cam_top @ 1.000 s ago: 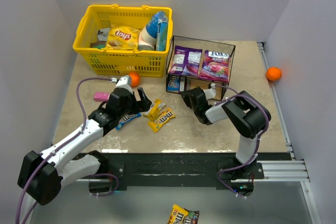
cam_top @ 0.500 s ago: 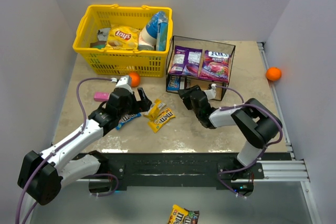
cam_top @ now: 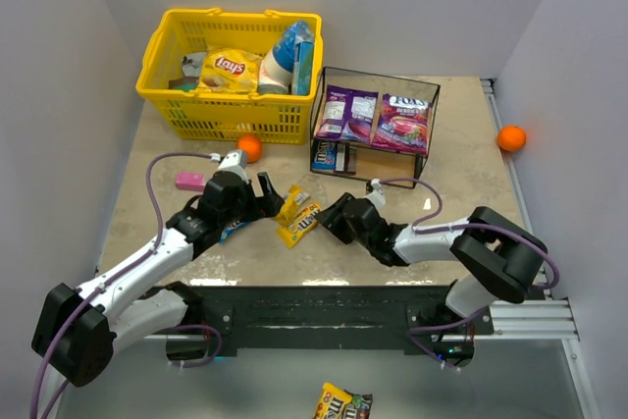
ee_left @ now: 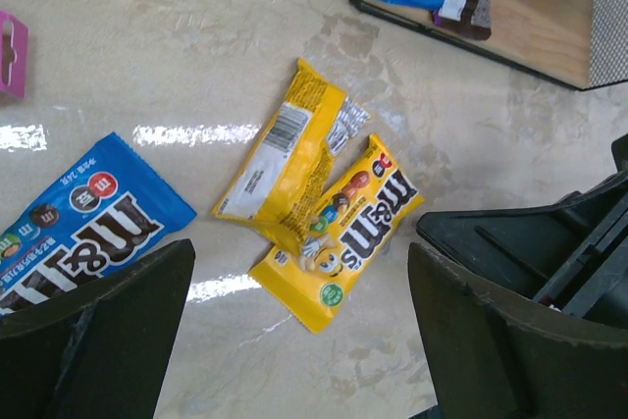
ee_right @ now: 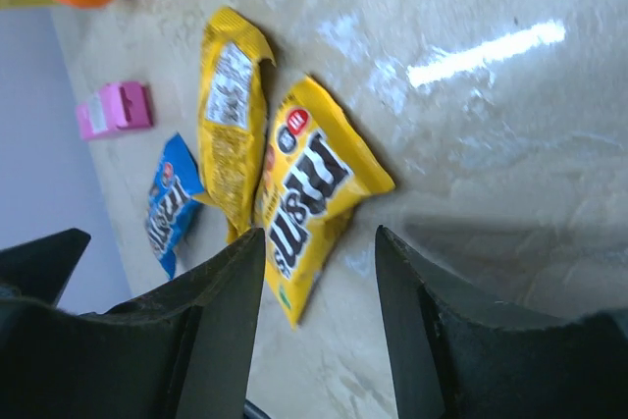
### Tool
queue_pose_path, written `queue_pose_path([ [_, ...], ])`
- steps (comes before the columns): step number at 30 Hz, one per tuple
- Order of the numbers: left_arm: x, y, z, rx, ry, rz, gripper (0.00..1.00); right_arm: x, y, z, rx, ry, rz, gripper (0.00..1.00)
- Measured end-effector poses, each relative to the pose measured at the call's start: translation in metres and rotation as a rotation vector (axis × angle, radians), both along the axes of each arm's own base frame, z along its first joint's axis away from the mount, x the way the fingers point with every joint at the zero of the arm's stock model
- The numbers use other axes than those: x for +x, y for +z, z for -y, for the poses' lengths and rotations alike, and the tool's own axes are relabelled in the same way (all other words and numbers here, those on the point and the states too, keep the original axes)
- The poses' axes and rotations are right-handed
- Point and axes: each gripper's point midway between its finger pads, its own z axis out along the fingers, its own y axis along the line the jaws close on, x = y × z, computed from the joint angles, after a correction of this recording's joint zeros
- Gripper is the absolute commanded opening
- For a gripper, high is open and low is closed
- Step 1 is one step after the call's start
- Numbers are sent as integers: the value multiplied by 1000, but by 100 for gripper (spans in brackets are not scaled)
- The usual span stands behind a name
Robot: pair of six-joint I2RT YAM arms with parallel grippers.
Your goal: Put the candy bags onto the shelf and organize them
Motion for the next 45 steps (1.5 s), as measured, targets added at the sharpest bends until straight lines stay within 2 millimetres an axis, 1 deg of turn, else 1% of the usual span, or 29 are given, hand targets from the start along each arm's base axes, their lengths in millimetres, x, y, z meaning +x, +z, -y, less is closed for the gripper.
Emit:
queue_pose_path([
  [3,-7,-10,-3,3,-4,-12,95,-7,-7,0,-14,18,-25,48],
  [6,-12,-14,-5,0,-10,-17,95,-11,-14,-3,-30,28,-41,47],
  [11,-12,-14,-3,-4,-16,-17,95,-10,-16,-20,4,45,-43,42],
  [14,-13,-15,-4,-4,-16,-17,95,-8,-17,-26,30,50,-43,35],
  [15,-13,-15,-4,-4,-16,-17,95,-8,-18,-27,34,49,-44,30],
  [16,-13,-15,-4,-4,-16,-17,95,-8,-19,-27,36,47,-45,27],
  [20,-13,-15,-4,-5,-15,-17,95,-9,-23,-25,28,40,-53,20],
  [21,-13,-15,-4,-4,-15,-16,95,-9,-22,-24,35,37,-46,13],
  [23,-13,-14,-4,-6,-15,-15,95,-12,-21,-17,45,26,-36,8],
  [24,-13,-14,-4,-8,-15,-12,95,-13,-20,-14,45,22,-31,3],
  [26,-13,-14,-4,-11,-16,-9,95,-15,-18,-9,41,20,-19,0],
  [31,-13,-13,0,-26,-32,-2,94,-18,-16,0,-30,59,11,0],
  [35,-15,-18,6,-44,-60,-8,94,-20,-8,16,-110,96,49,0],
  [38,-18,-25,12,-63,-94,-20,94,-17,2,33,-162,115,85,0],
  [40,-21,-30,19,-80,-128,-32,92,-10,7,48,-199,121,99,0],
  [42,-22,-35,25,-97,-161,-42,91,-2,5,66,-252,128,104,0],
  [45,-24,-42,36,-120,-211,-60,89,2,-6,92,-354,165,81,0],
])
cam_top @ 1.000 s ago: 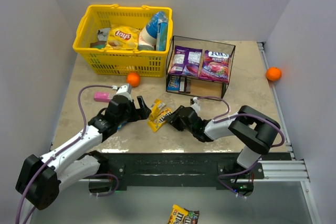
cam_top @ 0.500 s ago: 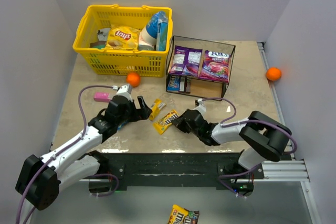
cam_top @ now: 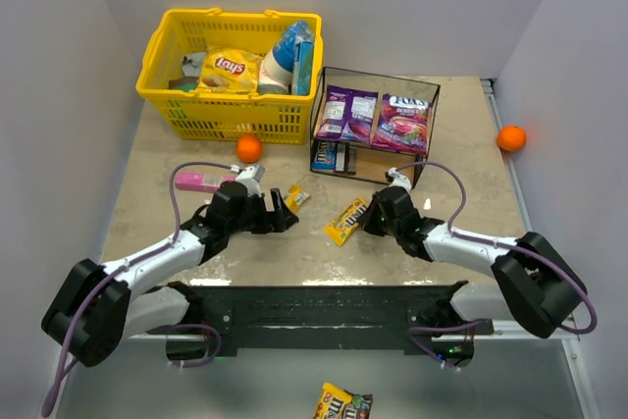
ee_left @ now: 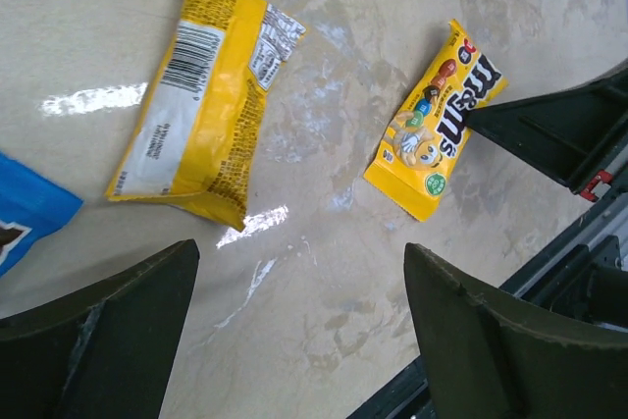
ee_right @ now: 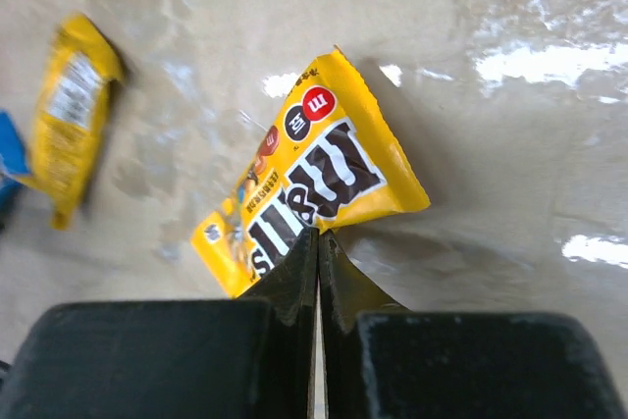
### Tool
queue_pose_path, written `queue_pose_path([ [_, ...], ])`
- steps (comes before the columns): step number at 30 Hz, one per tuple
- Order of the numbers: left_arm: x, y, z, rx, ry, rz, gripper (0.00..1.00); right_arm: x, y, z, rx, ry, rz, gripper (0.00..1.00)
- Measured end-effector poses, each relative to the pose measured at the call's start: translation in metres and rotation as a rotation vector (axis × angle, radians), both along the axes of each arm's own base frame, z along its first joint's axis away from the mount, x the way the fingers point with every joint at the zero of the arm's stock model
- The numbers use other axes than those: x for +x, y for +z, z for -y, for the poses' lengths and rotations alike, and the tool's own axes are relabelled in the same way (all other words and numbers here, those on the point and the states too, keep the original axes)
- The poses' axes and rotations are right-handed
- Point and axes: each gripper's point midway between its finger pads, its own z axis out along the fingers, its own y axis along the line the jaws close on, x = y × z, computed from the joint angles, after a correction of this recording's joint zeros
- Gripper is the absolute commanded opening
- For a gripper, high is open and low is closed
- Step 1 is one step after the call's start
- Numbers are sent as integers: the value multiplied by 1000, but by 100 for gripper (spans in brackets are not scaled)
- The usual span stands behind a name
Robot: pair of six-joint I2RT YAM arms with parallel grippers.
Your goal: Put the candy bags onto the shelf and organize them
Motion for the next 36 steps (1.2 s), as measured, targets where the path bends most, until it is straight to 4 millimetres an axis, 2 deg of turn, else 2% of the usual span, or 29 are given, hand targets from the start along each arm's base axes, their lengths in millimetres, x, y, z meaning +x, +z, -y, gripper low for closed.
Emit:
queue_pose_path([
  [2,-1,-4,6,-13,-26,-9,89,-3,-8,7,-62,46,-26,0],
  [3,-2,-5,9,-18,-42,-13,88,-2,-9,8,-76,65,-33,4],
  [4,-2,-7,12,-22,-54,-15,88,0,-9,7,-92,81,-35,14],
  [5,-4,-8,16,-26,-69,-16,88,2,-8,7,-108,93,-38,34],
  [6,-5,-8,18,-28,-79,-16,88,3,-8,7,-122,98,-39,42],
  [8,-9,-11,24,-23,-110,-14,88,3,-8,10,-139,95,-42,53],
  [12,-13,-12,34,-17,-148,-10,88,0,2,19,-144,59,-32,55],
  [17,-5,-7,46,-23,-166,5,84,-9,14,20,-49,7,-20,52],
  [22,5,-8,59,-18,-184,8,66,-38,-11,19,47,-11,-127,51],
  [27,16,-10,78,-18,-213,16,51,-45,-10,-5,150,16,-168,50],
  [30,21,-17,87,-18,-226,8,47,-47,-11,-21,203,43,-181,45],
  [33,21,-27,91,-10,-236,-11,46,-48,-14,-34,244,59,-190,30],
  [35,20,-33,91,-2,-238,-25,46,-50,-17,-39,267,61,-205,17],
  [36,19,-35,91,-1,-239,-29,46,-52,-19,-40,273,61,-209,7],
])
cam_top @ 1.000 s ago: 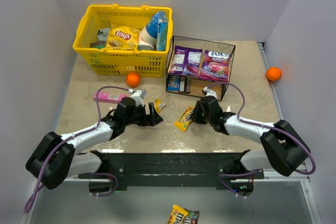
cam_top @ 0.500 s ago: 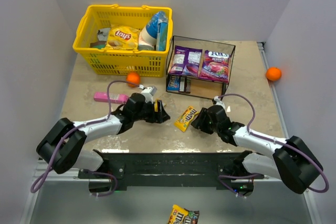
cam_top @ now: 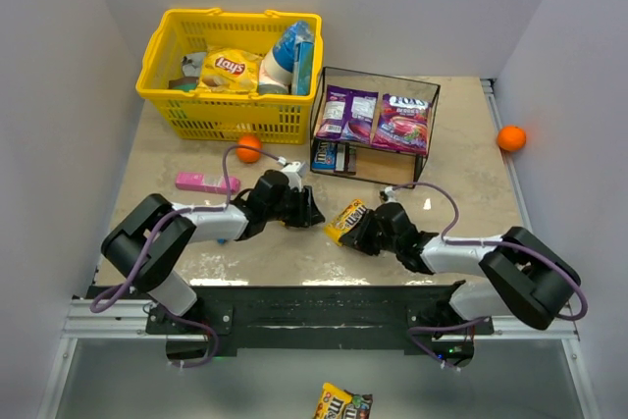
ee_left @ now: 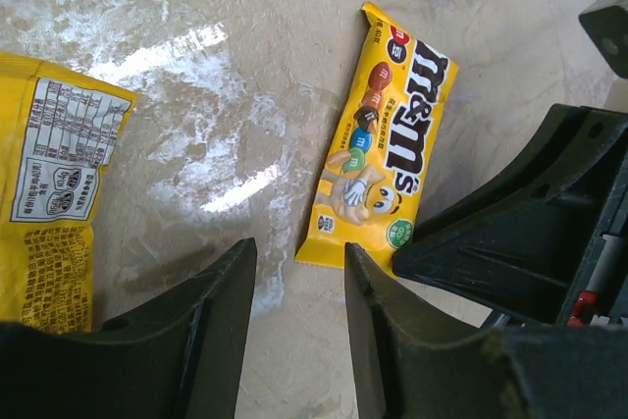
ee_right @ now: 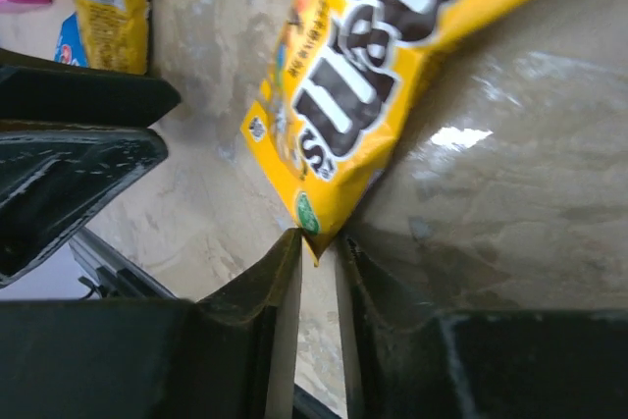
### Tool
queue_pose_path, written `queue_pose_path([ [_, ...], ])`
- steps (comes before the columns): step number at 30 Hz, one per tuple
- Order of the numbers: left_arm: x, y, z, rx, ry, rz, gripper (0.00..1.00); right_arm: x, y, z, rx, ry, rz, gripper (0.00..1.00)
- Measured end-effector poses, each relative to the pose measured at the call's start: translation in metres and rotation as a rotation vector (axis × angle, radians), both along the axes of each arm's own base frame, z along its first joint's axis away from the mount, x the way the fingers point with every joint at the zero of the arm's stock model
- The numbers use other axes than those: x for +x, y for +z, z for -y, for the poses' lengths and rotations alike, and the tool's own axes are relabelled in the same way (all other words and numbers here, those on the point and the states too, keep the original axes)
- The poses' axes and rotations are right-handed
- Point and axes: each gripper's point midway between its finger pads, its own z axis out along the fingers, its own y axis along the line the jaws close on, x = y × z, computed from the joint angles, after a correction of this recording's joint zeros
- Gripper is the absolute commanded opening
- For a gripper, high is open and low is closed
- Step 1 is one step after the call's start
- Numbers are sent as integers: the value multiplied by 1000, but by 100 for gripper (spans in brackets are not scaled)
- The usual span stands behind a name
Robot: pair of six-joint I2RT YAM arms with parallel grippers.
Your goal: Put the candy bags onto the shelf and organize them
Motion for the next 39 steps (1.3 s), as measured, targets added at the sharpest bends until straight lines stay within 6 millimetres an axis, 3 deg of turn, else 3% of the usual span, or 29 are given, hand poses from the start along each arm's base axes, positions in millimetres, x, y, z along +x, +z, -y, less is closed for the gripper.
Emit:
queue_pose_path([
  [3,-1,1,3,-6,-9,3,46,-5,-5,3,-5,-4,-23,0],
  [10,-6,2,24,-23,-83,33,47,-23,-4,26,-44,-24,-35,0],
  [14,-8,-2,33,-34,-112,30,48,-28,-1,43,-92,-54,-21,17],
  [15,-9,-3,34,-36,-117,28,48,-29,0,47,-107,-61,-18,26],
  [18,-8,-4,38,-39,-130,32,49,-30,-2,61,-153,-89,-19,42],
  [21,-6,1,45,-45,-142,48,49,-28,2,69,-187,-115,-7,45],
  [26,-3,9,54,-56,-160,77,44,-22,2,93,-278,-210,-4,36],
  [30,-2,6,57,-45,-162,81,26,-13,0,105,-367,-276,-22,15],
  [39,-19,-18,58,24,-145,18,16,26,-2,126,-473,-394,-36,4],
])
